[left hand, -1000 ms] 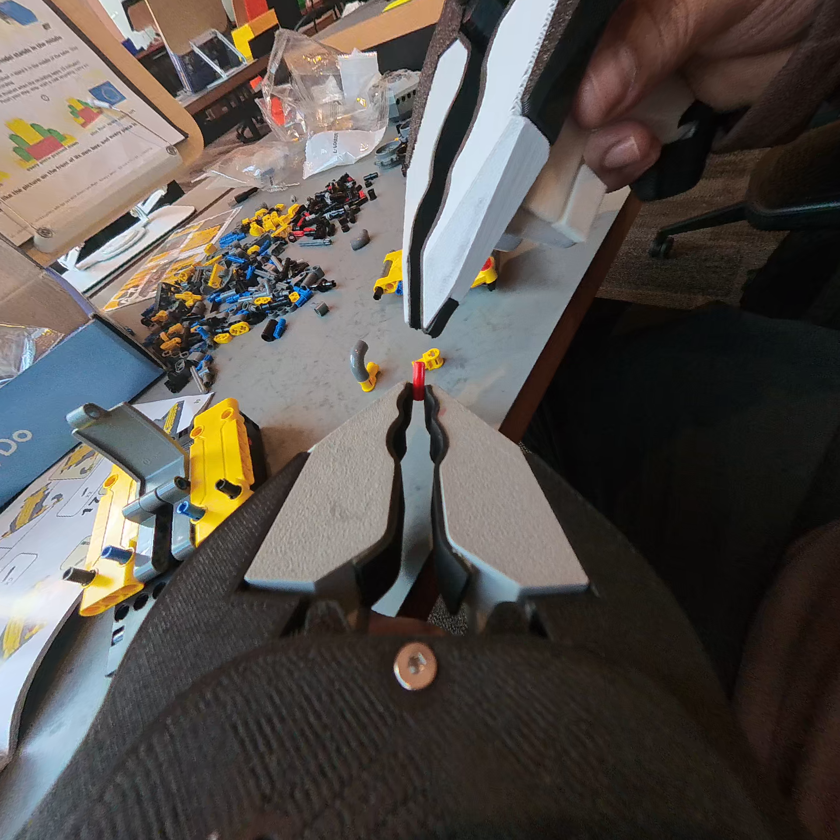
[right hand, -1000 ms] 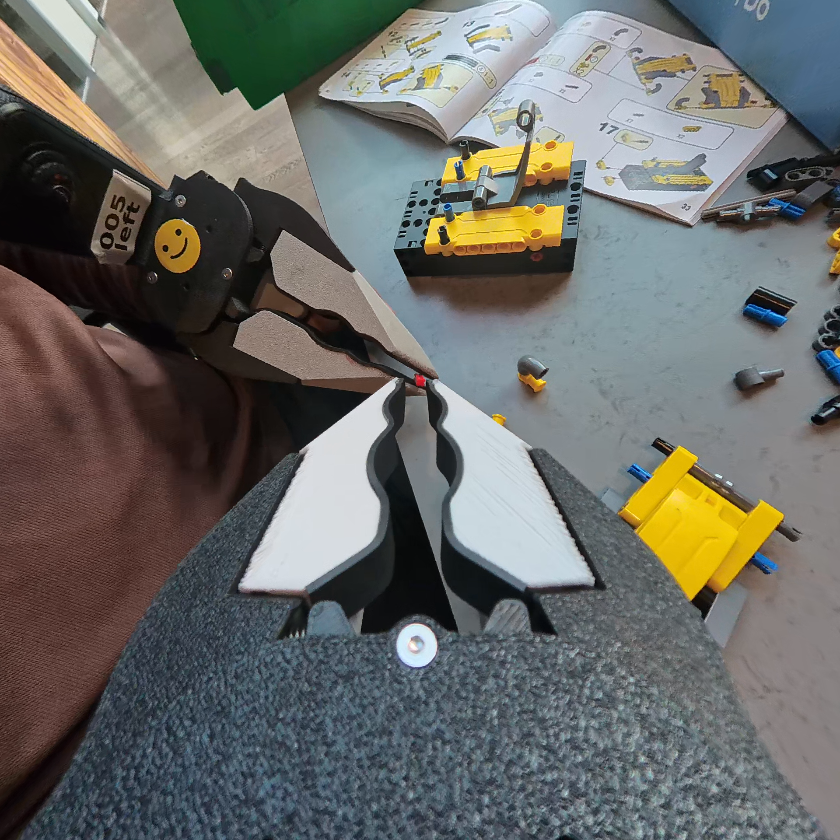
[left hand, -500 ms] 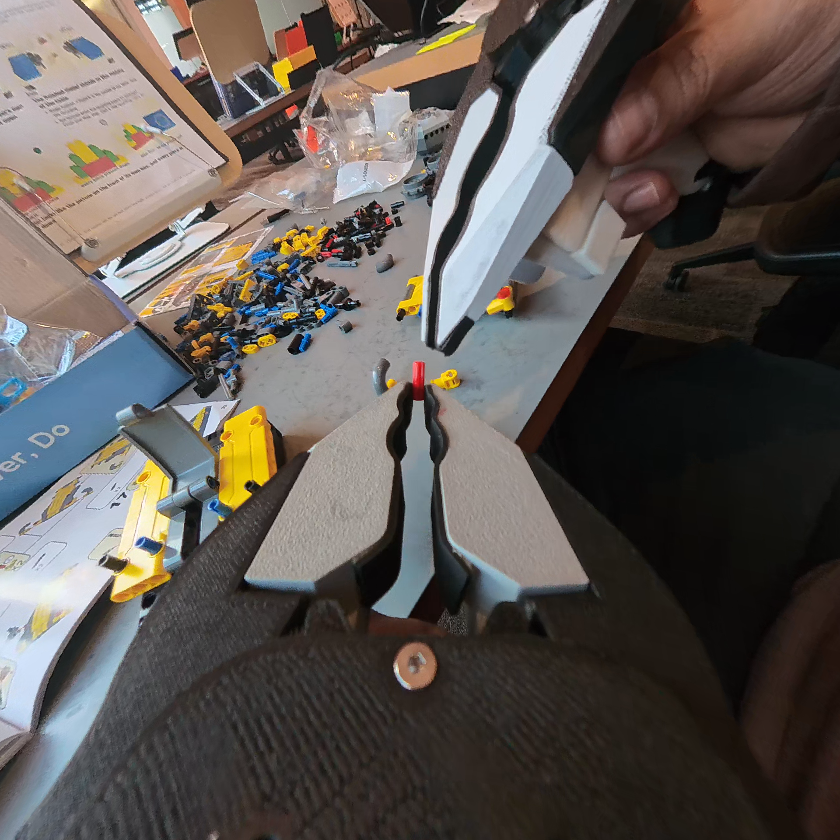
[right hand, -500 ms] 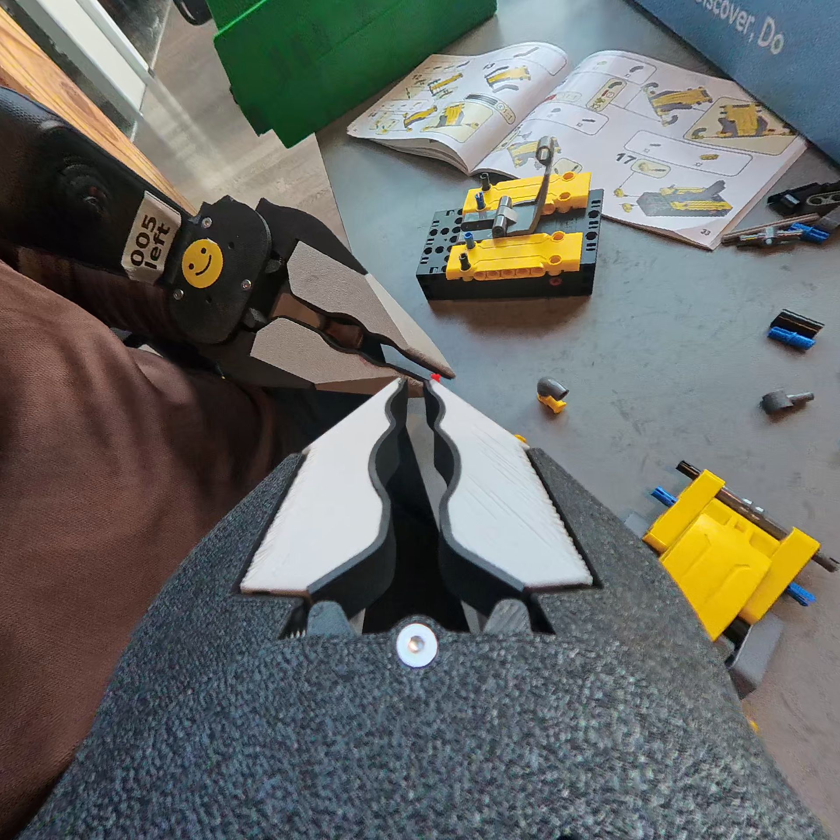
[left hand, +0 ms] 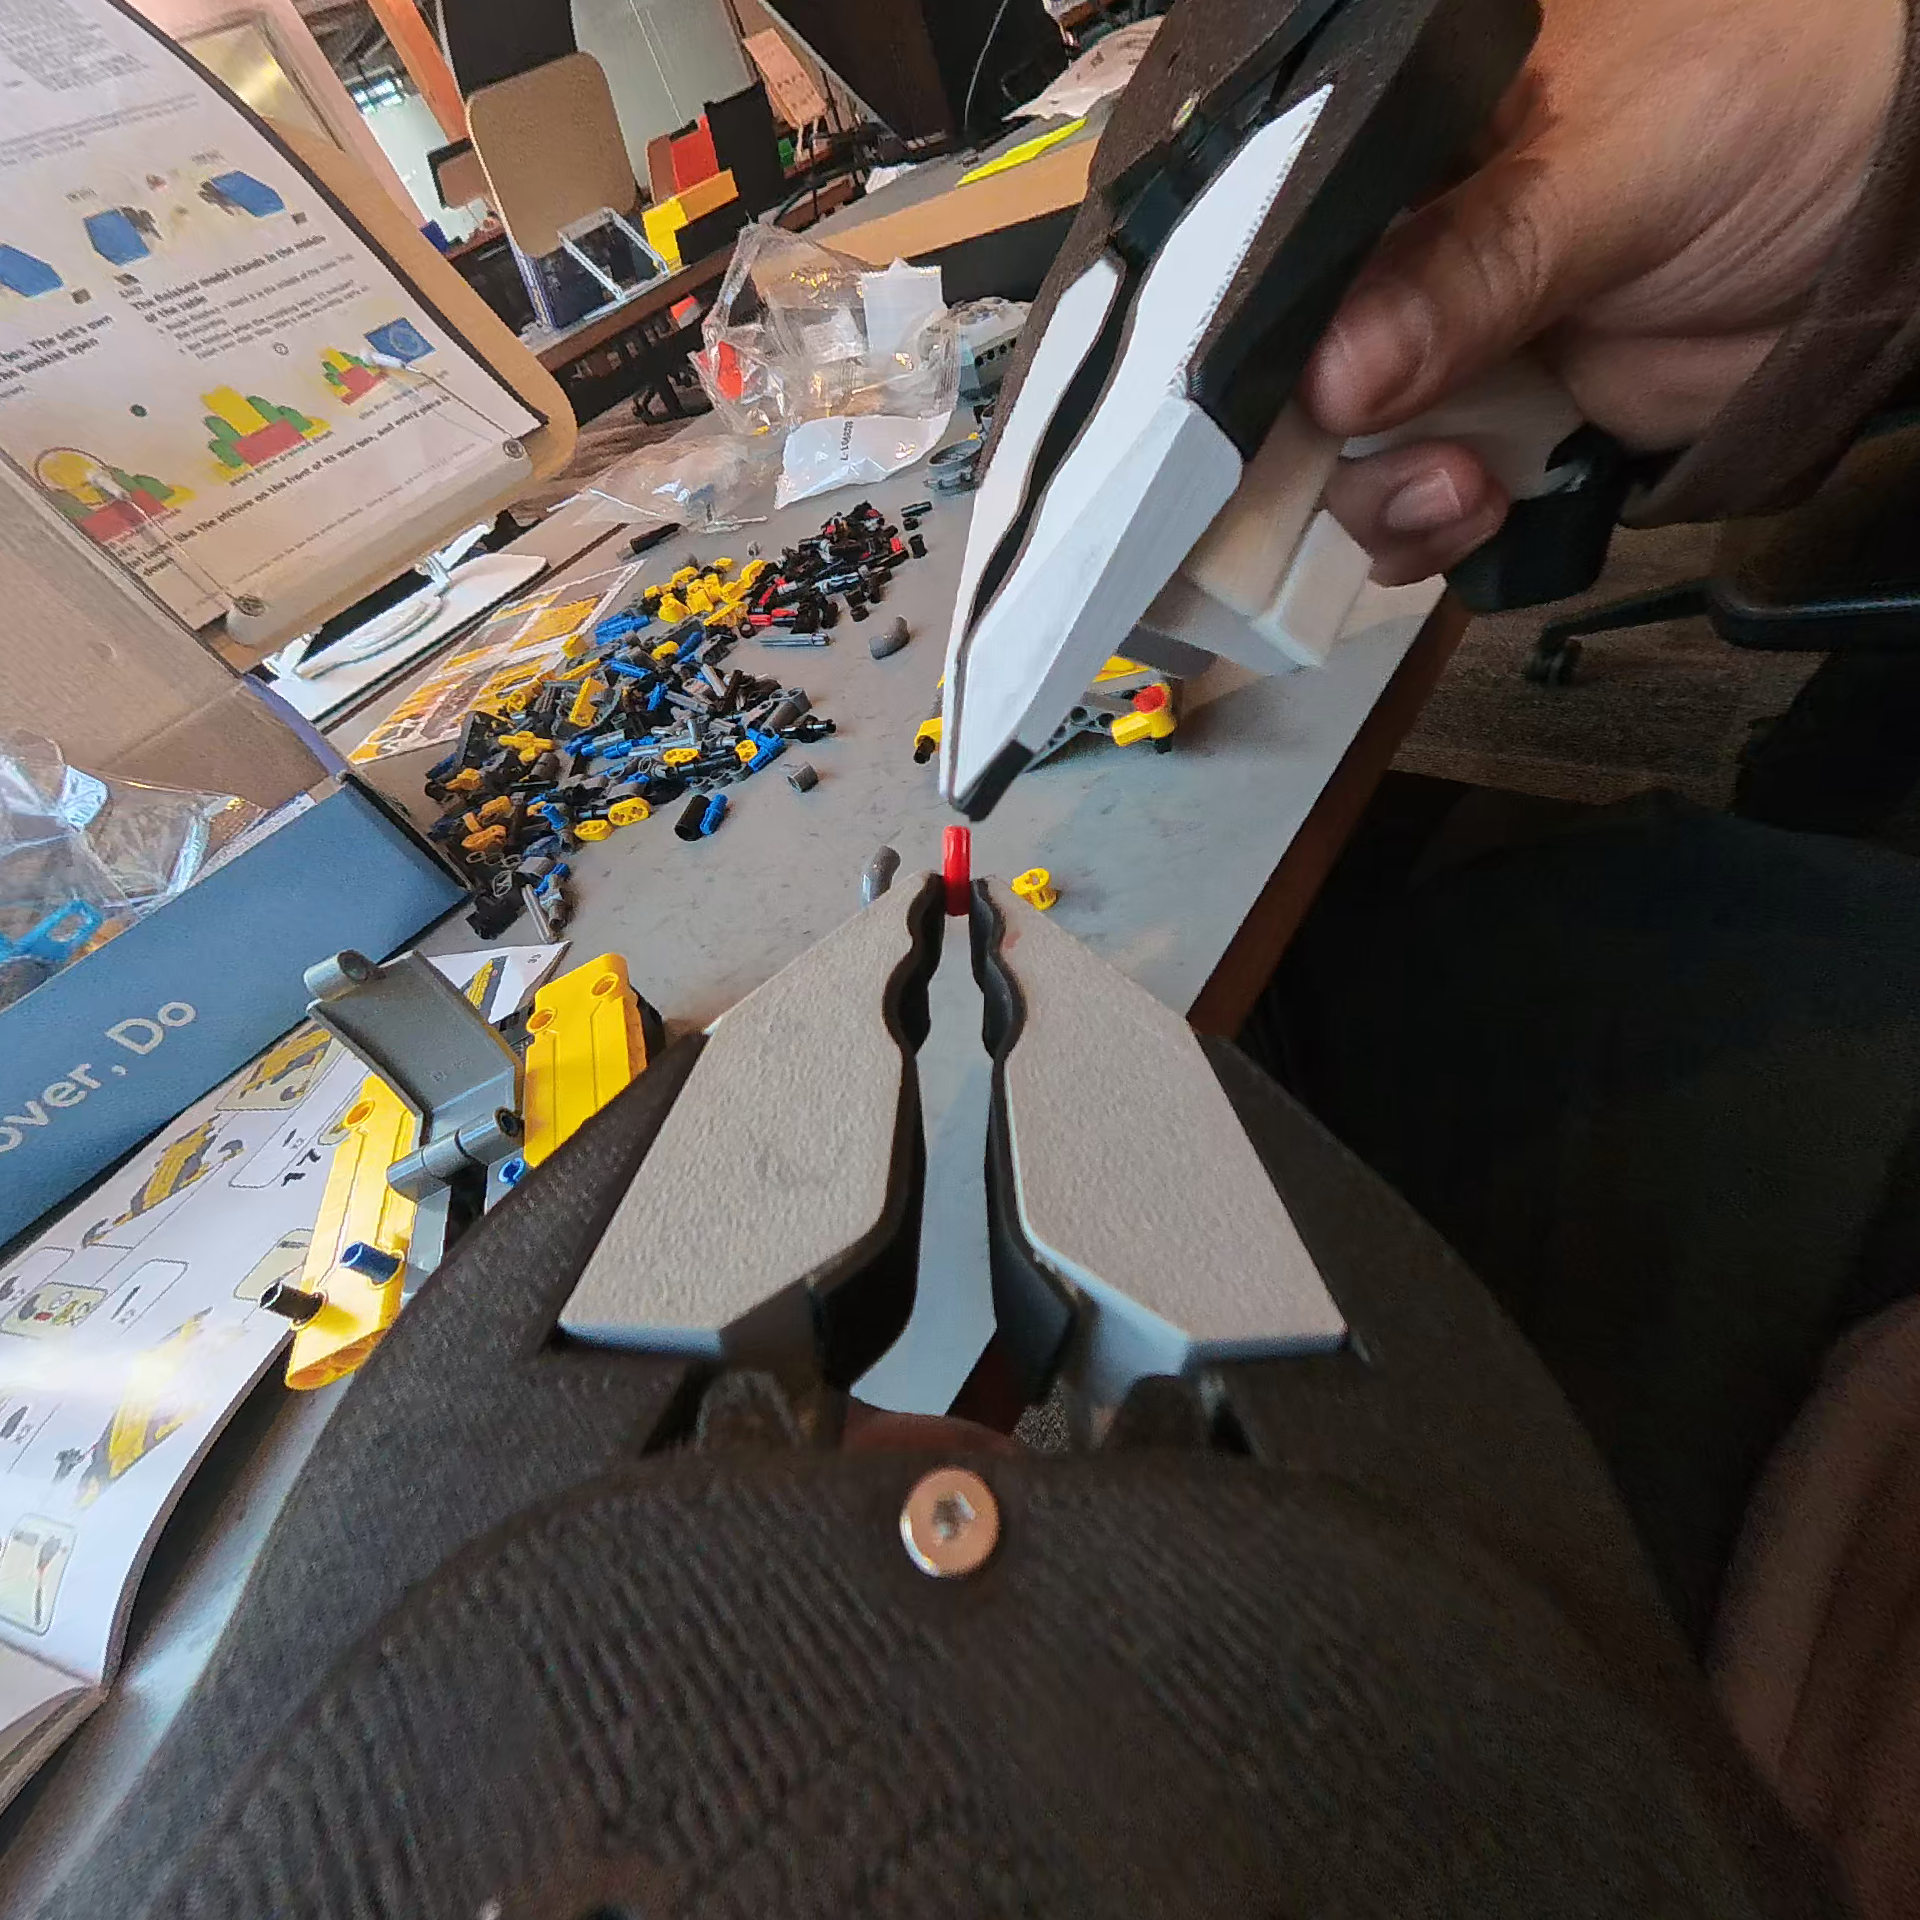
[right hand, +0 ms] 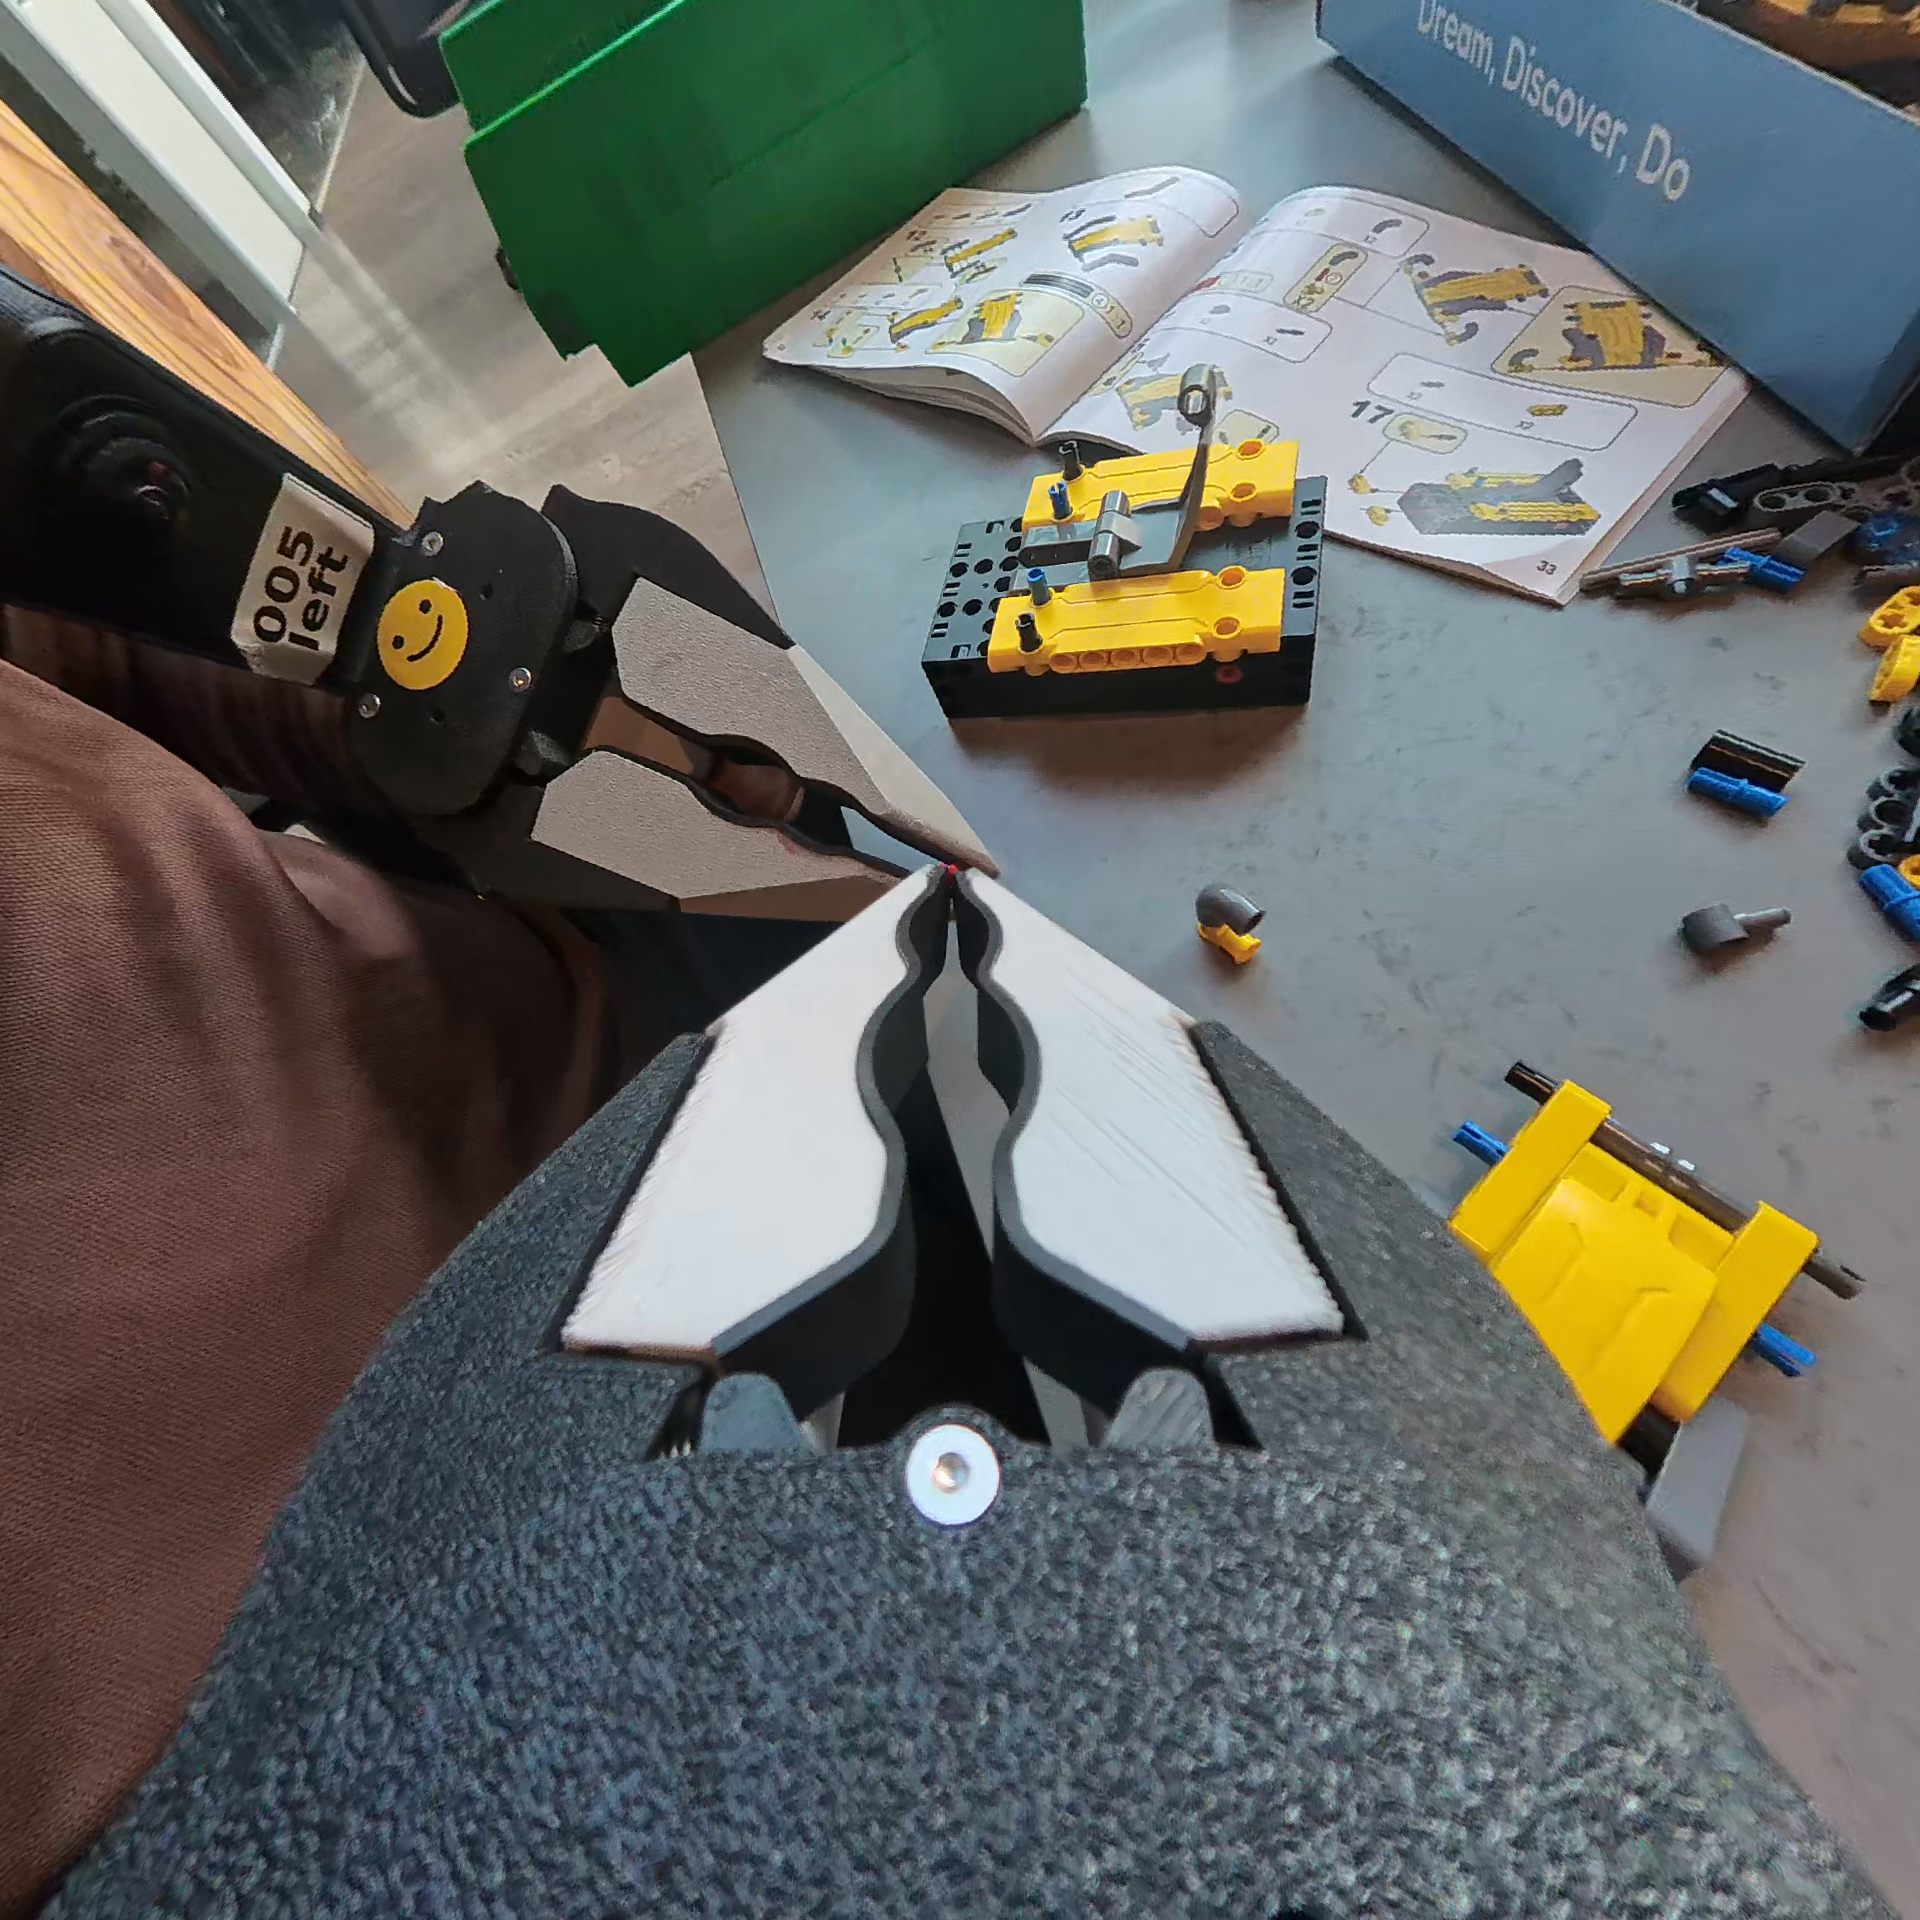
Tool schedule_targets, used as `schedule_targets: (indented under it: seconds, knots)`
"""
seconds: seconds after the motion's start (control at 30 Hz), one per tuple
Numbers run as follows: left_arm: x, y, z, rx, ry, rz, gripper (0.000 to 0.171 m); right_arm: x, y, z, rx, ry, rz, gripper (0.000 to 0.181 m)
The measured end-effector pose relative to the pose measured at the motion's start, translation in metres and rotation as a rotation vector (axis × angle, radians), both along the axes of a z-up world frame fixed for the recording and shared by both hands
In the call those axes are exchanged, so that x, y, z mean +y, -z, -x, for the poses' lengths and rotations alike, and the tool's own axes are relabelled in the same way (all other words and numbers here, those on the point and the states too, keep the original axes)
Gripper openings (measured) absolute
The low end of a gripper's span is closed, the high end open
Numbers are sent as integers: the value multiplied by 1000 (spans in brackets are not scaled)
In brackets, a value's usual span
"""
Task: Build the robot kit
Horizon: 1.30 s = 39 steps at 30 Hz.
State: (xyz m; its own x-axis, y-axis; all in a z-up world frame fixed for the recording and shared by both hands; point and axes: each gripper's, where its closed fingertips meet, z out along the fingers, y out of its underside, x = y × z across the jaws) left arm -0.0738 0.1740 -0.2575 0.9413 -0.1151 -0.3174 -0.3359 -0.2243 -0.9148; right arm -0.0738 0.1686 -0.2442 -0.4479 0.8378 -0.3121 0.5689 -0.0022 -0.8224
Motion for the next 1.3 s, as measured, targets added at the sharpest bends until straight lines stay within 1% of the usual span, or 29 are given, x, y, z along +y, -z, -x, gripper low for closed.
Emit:
schedule_targets:
  seconds: [0.27, 0.43, 0.73, 0.97, 1.13, 1.2, 1.3]
  knots:
    - [0, 0, 0, 12, 0, 0, 2, 1, 0, -2, -10, -4, 7, 7]
    - [1, 1, -3, 62, 5, -3, 2, -4, 2, -2, -17, -21, 13, 8]
    - [0, 2, -5, 83, 12, -3, 2, -5, 4, -1, -17, -21, -9, 4]
    - [1, 1, -5, 94, 10, -8, 2, -4, 4, 0, -19, -12, -4, 7]
    - [1, 2, -6, 107, 9, -4, 2, -7, 4, -1, -21, -26, -1, 5]
    - [1, 2, -6, 104, 8, -4, 2, -6, 3, 0, -9, -19, -22, 0]
    - [1, 1, -6, 106, 8, -8, 1, -6, 2, 0, -6, -20, -24, 0]
